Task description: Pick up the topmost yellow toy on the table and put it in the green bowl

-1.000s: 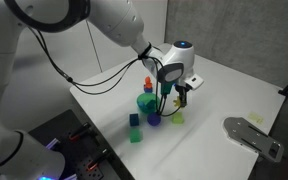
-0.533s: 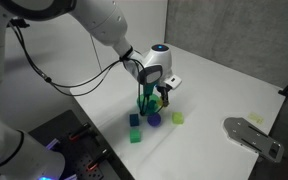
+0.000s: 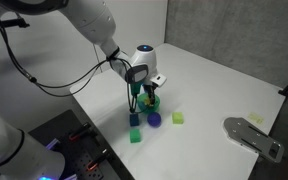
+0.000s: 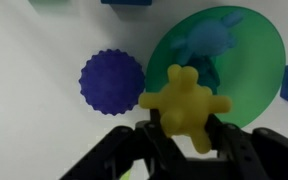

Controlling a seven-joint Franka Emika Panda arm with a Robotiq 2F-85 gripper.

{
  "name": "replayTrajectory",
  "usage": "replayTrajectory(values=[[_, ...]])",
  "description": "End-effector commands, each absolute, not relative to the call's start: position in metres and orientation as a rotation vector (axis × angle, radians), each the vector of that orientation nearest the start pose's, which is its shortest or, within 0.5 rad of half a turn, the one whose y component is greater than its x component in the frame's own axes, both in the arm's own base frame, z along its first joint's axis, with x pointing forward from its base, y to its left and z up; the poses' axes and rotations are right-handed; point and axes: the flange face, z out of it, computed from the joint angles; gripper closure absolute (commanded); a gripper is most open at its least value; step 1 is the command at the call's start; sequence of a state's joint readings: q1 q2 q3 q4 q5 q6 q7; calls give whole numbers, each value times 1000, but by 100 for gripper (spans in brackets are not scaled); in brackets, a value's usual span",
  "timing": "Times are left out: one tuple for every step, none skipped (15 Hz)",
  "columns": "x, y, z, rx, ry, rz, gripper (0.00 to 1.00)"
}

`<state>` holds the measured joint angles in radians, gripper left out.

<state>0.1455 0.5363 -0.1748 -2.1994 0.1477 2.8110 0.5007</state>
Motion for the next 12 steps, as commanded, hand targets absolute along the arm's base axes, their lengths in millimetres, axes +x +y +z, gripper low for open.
replayTrajectory(values=[[550, -13, 156, -3007, 897, -183, 37], [551, -11, 156, -3009, 890, -190, 31], [552, -9, 156, -3012, 888, -187, 25], [553, -8, 157, -3014, 888, -187, 18], [553, -8, 159, -3017, 892, -184, 9], [555, -9, 163, -3018, 898, -175, 2], [556, -10, 167, -3015, 907, -162, 0], [557, -13, 174, -3010, 917, -144, 0], [559, -16, 182, -3008, 923, -126, 0], [560, -19, 190, -3008, 931, -100, 0], [560, -23, 201, -3009, 927, -72, 0], [560, -26, 211, -3012, 919, -39, 0]])
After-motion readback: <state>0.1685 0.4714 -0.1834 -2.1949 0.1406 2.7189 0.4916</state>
